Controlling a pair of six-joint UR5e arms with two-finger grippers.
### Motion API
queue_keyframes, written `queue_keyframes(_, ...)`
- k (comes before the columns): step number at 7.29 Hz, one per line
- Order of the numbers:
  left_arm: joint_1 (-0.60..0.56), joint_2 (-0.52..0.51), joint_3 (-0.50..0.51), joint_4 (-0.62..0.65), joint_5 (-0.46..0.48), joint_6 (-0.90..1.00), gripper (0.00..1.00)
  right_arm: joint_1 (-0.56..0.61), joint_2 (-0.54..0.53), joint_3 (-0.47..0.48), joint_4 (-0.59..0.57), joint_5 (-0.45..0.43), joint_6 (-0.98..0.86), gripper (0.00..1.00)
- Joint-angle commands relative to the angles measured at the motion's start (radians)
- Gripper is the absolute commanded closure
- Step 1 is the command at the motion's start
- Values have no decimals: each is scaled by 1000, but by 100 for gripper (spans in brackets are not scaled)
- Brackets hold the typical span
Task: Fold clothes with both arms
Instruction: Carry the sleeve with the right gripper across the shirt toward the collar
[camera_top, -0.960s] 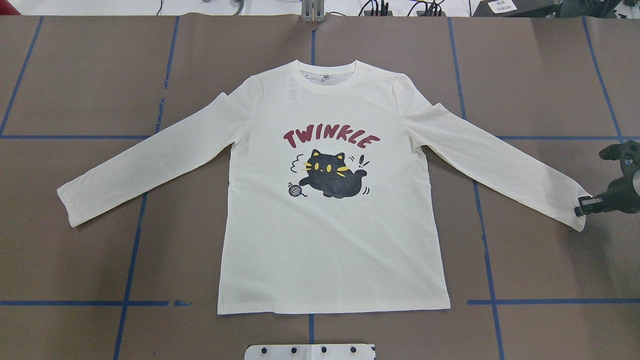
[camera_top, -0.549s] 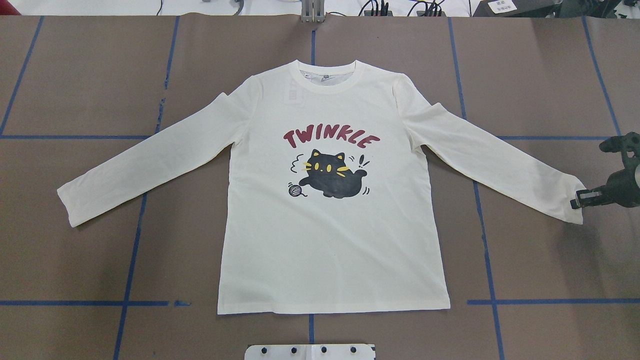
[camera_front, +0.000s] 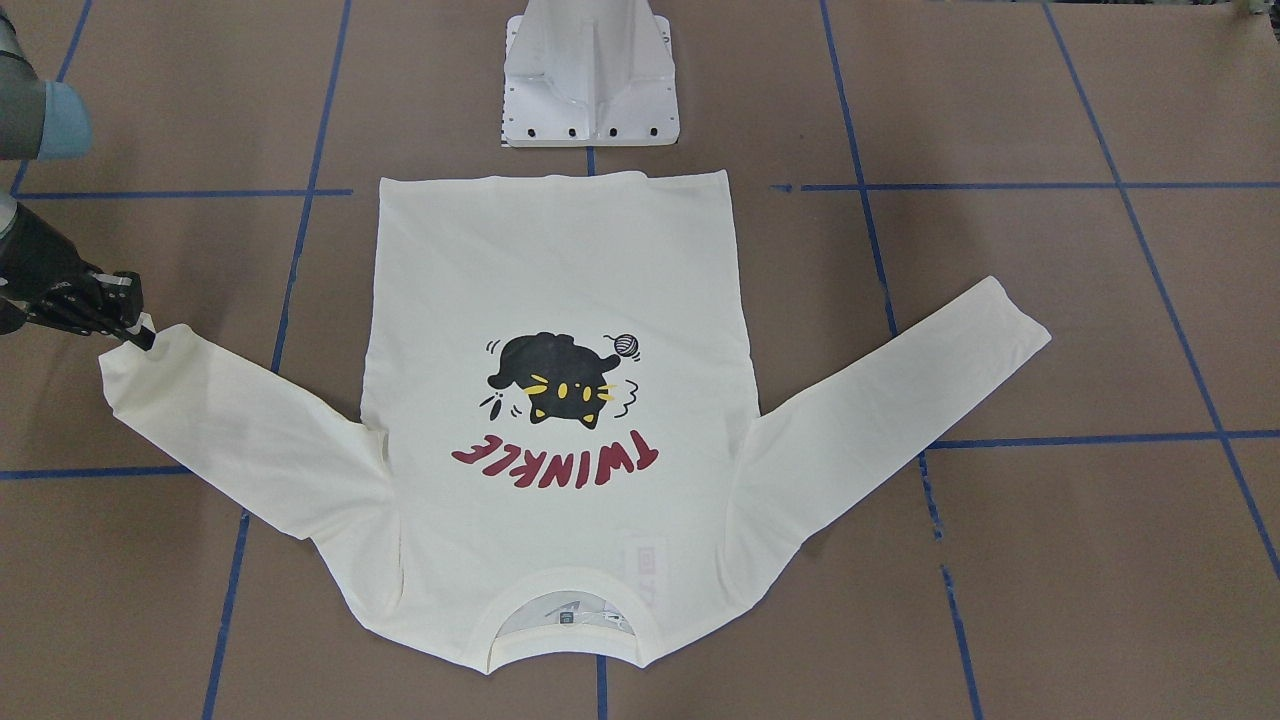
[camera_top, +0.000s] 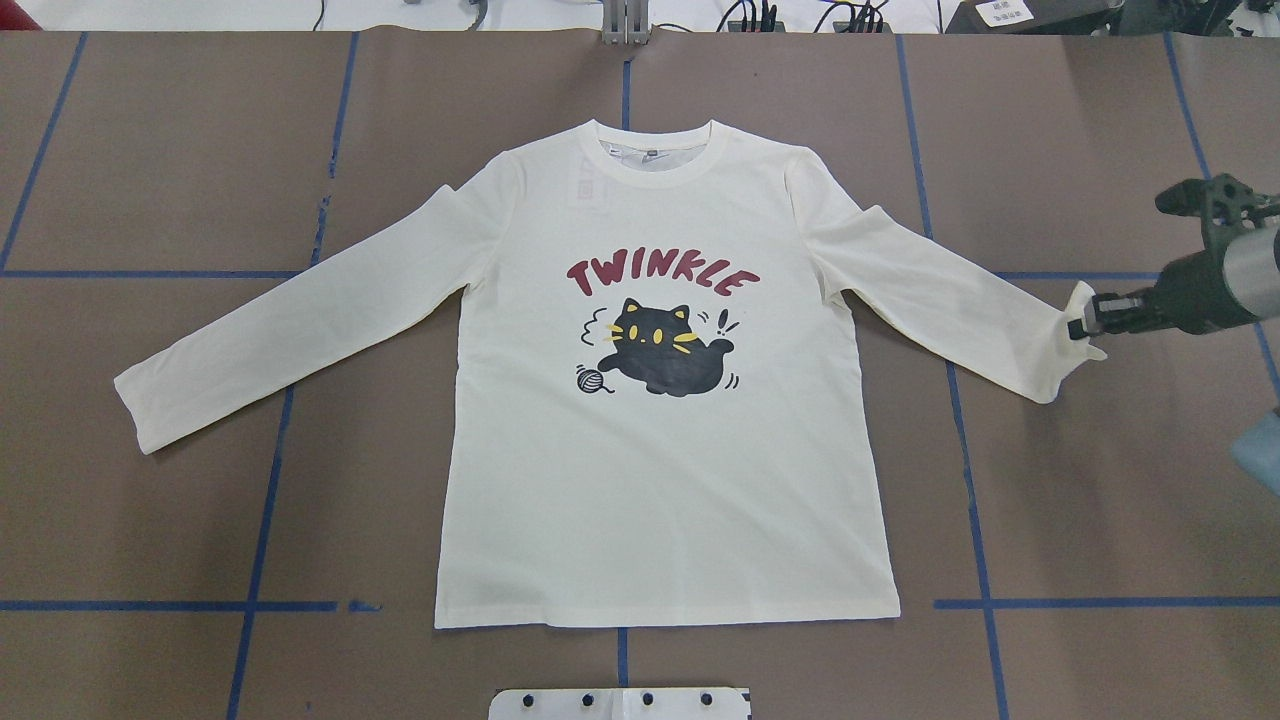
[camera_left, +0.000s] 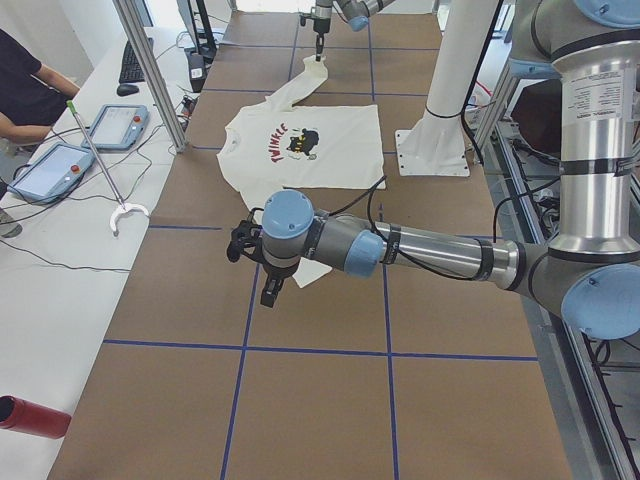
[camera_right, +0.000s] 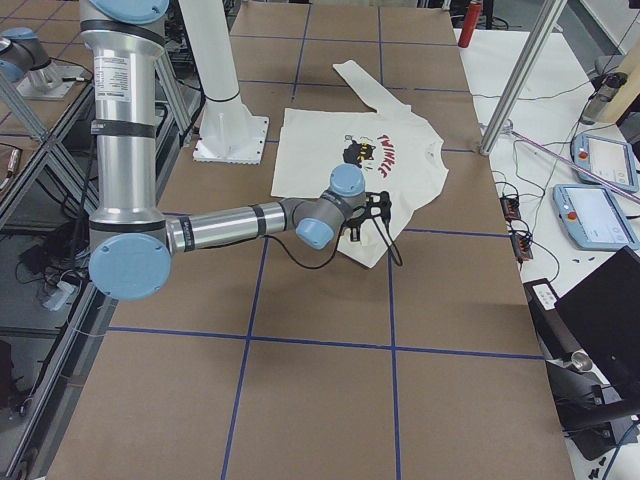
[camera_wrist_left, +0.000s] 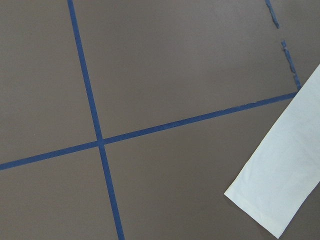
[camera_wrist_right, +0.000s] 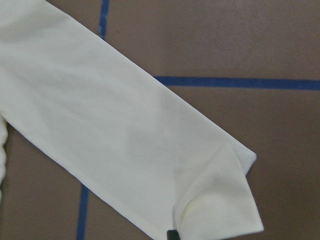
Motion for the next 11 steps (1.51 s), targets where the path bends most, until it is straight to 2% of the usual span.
queue_keyframes(1,-2,0,-16,0,2,0,0,2,255,-97,0,17,196,100)
queue_keyframes(3,-3,3,-25,1,1,-2,0,-9,531,-255,0,16,291,100)
queue_keyframes(5,-3,4,-24,0,2,0,0,-36,726,-366,6,8,295,100)
queue_keyframes(6,-3,4,-24,1,2,0,0,-99,807,-424,7,-54,295,100)
queue_keyframes(7,-3,4,-19,1,2,0,0,-209,871,-478,7,-200,295,100)
queue_keyframes(8,-3,4,-14,1,2,0,0,-284,880,-503,13,-295,295,100)
queue_keyframes(9,-3,4,-13,1,1,0,0,-328,880,-536,71,-364,295,100)
queue_keyframes(11,-2,3,-10,0,1,0,0,-343,885,-567,113,-400,293,100)
